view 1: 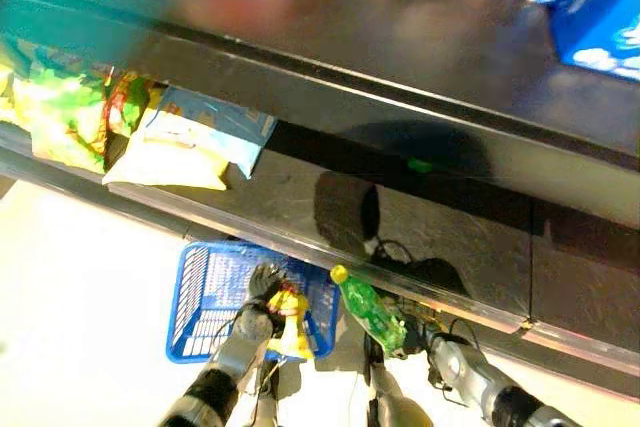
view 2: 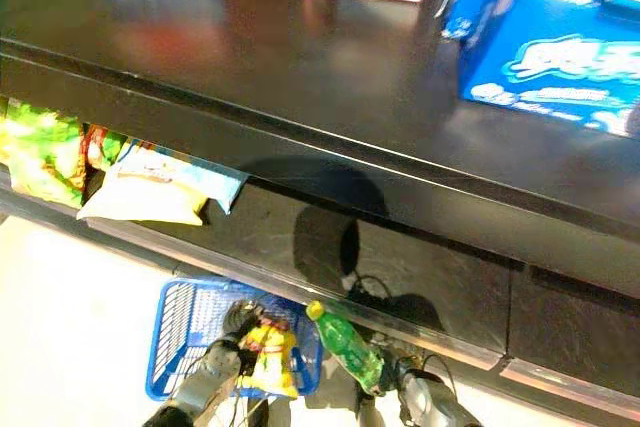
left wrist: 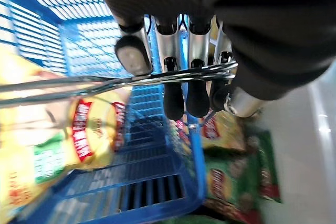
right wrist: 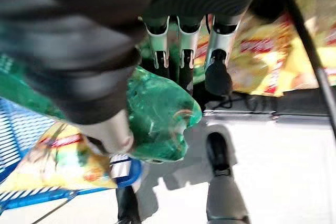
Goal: Pick up the snacks into the basket
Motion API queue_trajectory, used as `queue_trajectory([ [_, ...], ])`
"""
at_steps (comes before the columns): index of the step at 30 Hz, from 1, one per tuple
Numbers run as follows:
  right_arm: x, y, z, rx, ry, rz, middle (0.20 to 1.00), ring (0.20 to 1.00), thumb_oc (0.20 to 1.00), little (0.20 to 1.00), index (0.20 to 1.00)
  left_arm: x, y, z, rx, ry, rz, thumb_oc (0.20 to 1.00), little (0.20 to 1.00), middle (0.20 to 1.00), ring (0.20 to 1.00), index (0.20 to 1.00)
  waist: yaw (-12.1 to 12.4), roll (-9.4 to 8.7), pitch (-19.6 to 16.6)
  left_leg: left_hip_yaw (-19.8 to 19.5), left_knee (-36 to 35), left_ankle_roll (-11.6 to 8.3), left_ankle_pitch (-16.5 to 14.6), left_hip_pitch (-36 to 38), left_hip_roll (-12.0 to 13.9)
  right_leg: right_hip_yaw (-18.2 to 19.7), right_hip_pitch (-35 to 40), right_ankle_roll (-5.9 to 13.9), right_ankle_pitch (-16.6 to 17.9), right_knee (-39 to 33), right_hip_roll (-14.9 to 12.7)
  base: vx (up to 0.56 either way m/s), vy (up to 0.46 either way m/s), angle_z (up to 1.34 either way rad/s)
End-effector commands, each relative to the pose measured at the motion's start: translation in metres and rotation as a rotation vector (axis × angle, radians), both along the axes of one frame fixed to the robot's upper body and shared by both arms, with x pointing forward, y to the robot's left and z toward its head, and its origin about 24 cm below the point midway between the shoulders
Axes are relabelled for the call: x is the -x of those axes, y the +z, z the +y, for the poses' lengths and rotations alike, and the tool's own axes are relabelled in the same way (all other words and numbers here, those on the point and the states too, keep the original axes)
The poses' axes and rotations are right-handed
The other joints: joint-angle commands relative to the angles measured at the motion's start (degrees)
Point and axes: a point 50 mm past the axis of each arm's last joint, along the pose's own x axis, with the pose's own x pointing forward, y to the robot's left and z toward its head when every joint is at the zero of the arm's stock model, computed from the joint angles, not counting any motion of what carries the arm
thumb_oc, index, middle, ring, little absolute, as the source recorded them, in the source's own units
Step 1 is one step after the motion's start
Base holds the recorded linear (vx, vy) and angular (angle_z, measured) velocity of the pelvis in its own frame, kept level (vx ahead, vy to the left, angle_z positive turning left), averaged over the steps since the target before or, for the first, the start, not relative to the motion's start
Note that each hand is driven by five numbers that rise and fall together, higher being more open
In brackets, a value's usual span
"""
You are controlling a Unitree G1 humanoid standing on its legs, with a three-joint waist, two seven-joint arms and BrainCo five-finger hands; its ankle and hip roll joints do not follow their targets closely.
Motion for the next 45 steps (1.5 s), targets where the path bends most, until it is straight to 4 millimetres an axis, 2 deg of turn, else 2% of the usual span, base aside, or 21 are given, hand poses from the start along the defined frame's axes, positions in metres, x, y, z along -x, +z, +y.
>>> queue_trajectory([
  [1,-0.025,0.028,0.018,-0.050,0.020,-0.155,0.200,0.200,0.200,0.200,0.200,-0.018,0.047,-0.054,0.086,-0.179,-0.207,0.200,0.200,0.200,0.200,0.200,0.8,0.12,-1.8,-2.7,0.0,0.60,0.9,-3.8,-0.7,-0.6,0.2,6.20,-3.2,1.1,-2.7,0.01,-0.011,0.05],
  [6,-0.023,0.027,0.022,-0.062,0.028,-0.165,0.200,0.200,0.200,0.200,0.200,-0.021,0.055,-0.057,0.082,-0.187,-0.235,0.200,0.200,0.200,0.200,0.200,0.9,-0.07,-1.4,-2.8,0.0,0.60,0.8,-4.1,-0.6,-0.7,0.1,6.25,-3.2,1.0,-2.7,0.01,-0.002,0.04],
  [12,-0.011,0.026,0.023,-0.067,0.076,-0.178,0.200,0.200,0.200,0.200,0.200,-0.025,0.059,-0.044,0.066,-0.132,-0.254,0.200,0.200,0.200,0.200,0.200,0.4,-0.91,-1.6,-2.7,0.0,0.65,0.4,-3.7,-0.7,-0.4,0.4,6.39,-3.4,0.9,-2.7,0.00,0.000,0.00],
  [15,-0.005,0.017,0.024,-0.063,0.074,-0.140,0.200,0.200,0.200,0.200,0.200,-0.027,0.061,-0.042,0.072,-0.114,-0.258,0.200,0.200,0.200,0.200,0.200,0.2,-1.14,-1.5,-2.8,0.0,0.74,0.2,-3.6,-0.8,-0.4,0.4,6.43,-3.3,1.0,-2.8,0.00,0.000,0.00],
  [22,-0.020,-0.003,0.023,0.090,-0.004,-0.023,0.200,0.200,0.200,0.200,0.200,-0.023,0.081,-0.069,0.152,-0.237,-0.321,0.200,0.200,0.200,0.200,0.200,2.3,0.10,0.3,-4.0,0.0,0.59,1.3,-5.6,-1.2,-1.5,-0.6,6.53,-2.6,1.0,-3.5,-0.03,0.004,0.06],
  [26,-0.020,-0.008,0.014,0.140,-0.046,0.005,0.200,0.200,0.200,0.200,0.200,-0.021,0.087,-0.075,0.160,-0.274,-0.345,0.200,0.200,0.200,0.200,0.200,3.3,0.61,0.9,-4.4,0.0,0.61,1.6,-6.3,-1.4,-2.1,-0.8,6.63,-2.4,1.0,-3.9,-0.01,0.012,0.17],
  [27,-0.014,-0.014,-0.001,0.134,-0.122,0.028,0.200,0.200,0.200,0.200,0.200,-0.025,0.093,-0.068,0.160,-0.246,-0.364,0.200,0.200,0.200,0.200,0.200,3.7,0.41,1.5,-4.6,0.0,0.67,1.8,-6.9,-1.5,-2.4,-1.2,6.76,-2.2,1.0,-4.2,-0.01,0.009,0.08],
  [32,-0.006,-0.023,-0.016,0.186,-0.176,0.076,0.200,0.200,0.200,0.200,0.200,-0.029,0.102,-0.064,0.158,-0.233,-0.391,0.200,0.200,0.200,0.200,0.200,4.1,0.31,2.1,-5.1,0.1,0.76,1.9,-7.6,-1.7,-2.8,-1.5,6.83,-2.1,1.0,-4.4,-0.01,0.007,0.09],
  [34,-0.008,-0.022,-0.018,0.210,-0.184,0.076,0.200,0.200,0.200,0.200,0.200,-0.029,0.109,-0.067,0.168,-0.245,-0.417,0.200,0.200,0.200,0.200,0.200,4.4,0.34,2.6,-5.2,0.2,0.71,2.0,-8.2,-1.7,-2.9,-1.7,6.84,-2.0,1.0,-4.5,-0.01,-0.004,0.02],
  [39,-0.024,-0.007,-0.001,0.185,-0.151,0.008,0.200,0.200,0.200,0.200,0.200,-0.026,0.124,-0.082,0.208,-0.293,-0.465,0.200,0.200,0.200,0.200,0.200,5.3,0.40,3.7,-5.8,0.3,0.58,2.4,-9.3,-1.8,-3.5,-2.3,6.74,-1.9,1.1,-4.5,-0.02,-0.011,0.13],
  [41,-0.042,0.012,0.015,0.129,-0.149,-0.060,0.200,0.200,0.200,0.200,0.200,-0.019,0.128,-0.097,0.240,-0.354,-0.474,0.200,0.200,0.200,0.200,0.200,6.3,0.72,4.5,-6.2,0.4,0.61,2.7,-10.1,-1.8,-4.0,-2.5,6.76,-1.9,1.0,-4.7,-0.03,-0.004,0.10],
  [42,-0.055,0.028,0.028,0.064,-0.159,-0.111,0.200,0.200,0.200,0.200,0.200,-0.015,0.132,-0.108,0.272,-0.385,-0.483,0.200,0.200,0.200,0.200,0.200,7.0,1.08,5.0,-6.5,0.6,0.70,2.8,-10.6,-2.0,-4.2,-2.7,6.76,-1.8,1.1,-4.8,-0.02,0.000,0.05],
  [43,-0.055,0.028,0.028,0.063,-0.159,-0.112,0.200,0.200,0.200,0.200,0.200,-0.015,0.132,-0.108,0.272,-0.386,-0.483,0.200,0.200,0.200,0.200,0.200,7.0,1.06,5.0,-6.6,0.6,0.70,2.8,-10.6,-2.0,-4.3,-2.7,6.75,-1.8,1.1,-4.8,-0.02,0.008,0.10],
  [45,-0.068,0.047,0.041,-0.006,-0.175,-0.171,0.200,0.200,0.200,0.200,0.200,-0.010,0.134,-0.116,0.308,-0.410,-0.484,0.200,0.200,0.200,0.200,0.200,7.7,1.56,5.0,-6.8,0.6,0.77,2.9,-11.4,-2.1,-4.5,-3.3,6.75,-1.7,1.1,-5.0,-0.01,0.011,0.09],
])
